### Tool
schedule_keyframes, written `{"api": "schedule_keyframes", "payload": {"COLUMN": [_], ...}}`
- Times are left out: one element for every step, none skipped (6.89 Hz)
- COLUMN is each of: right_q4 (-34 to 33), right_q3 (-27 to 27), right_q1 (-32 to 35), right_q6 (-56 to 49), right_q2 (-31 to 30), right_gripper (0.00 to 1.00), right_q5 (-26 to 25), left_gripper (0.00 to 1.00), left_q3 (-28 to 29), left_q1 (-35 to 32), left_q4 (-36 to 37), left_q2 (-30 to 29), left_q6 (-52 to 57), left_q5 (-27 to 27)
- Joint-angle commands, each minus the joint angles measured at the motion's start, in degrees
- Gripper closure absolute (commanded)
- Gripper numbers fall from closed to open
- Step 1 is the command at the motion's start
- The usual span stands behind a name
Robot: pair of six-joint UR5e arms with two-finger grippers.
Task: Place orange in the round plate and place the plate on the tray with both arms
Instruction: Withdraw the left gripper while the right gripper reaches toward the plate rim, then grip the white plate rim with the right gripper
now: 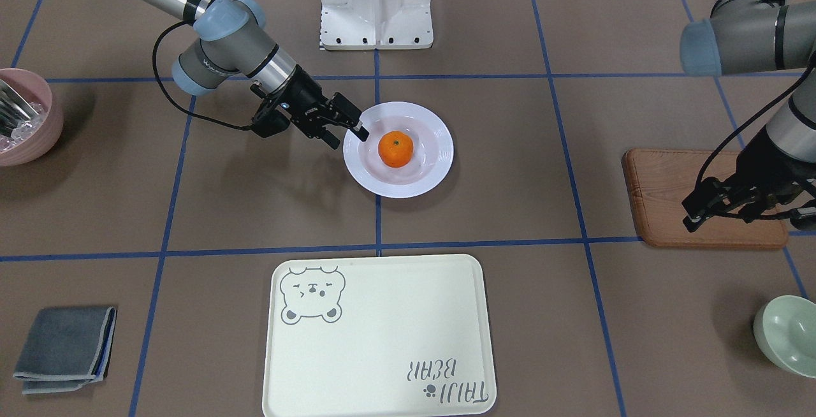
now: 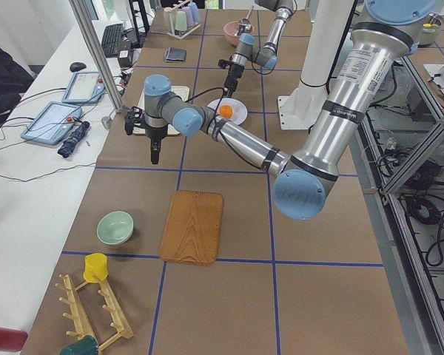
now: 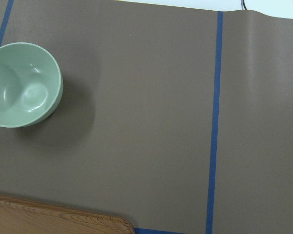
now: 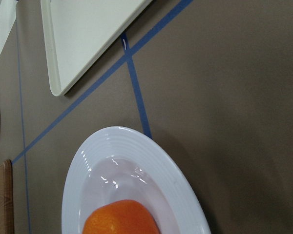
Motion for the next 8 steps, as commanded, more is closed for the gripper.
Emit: {"api": "schedule_keyframes", "payload": {"right_q4": [-0.08, -0.08, -0.08, -0.08, -0.17, -0.17, -0.17, -0.17], "right_q3": [-0.88, -1.5, -3.24, -3.44, -3.44, -3.61, -4.74, -5.28], "right_q1": [-0.13, -0.13, -0.21, -0.21, -0.21, -0.3, -0.39, -0.48], "right_q6": [0.0, 0.0, 0.0, 0.09, 0.35, 0.44, 0.44, 0.44], "right_q2": [0.86, 1.38, 2.52, 2.97, 3.58, 3.85, 4.46, 4.73], "right_gripper": [0.0, 0.0, 0.0, 0.0, 0.0, 0.0, 0.0, 0.0], "right_q5": [-0.31, -0.57, -0.57, -0.57, -0.57, -0.57, -0.57, -0.57], "left_gripper": [0.01, 0.01, 0.01, 0.01, 0.01, 0.01, 0.01, 0.01], "left_q3": [0.04, -0.05, -0.05, 0.04, -0.05, -0.05, -0.14, -0.23], "left_q1": [0.0, 0.0, 0.0, 0.0, 0.0, 0.09, 0.0, 0.09], "left_q4": [0.01, 0.1, 0.1, 0.1, 0.1, 0.1, 0.1, 0.18], "left_q2": [0.08, 0.08, 0.08, 0.17, 0.26, 0.35, 0.43, 0.44], "left_q6": [0.0, 0.0, 0.0, 0.0, -0.08, 0.0, 0.0, -0.08], "left_q5": [-0.02, -0.11, -0.11, -0.11, -0.11, -0.11, -0.11, -0.28]}}
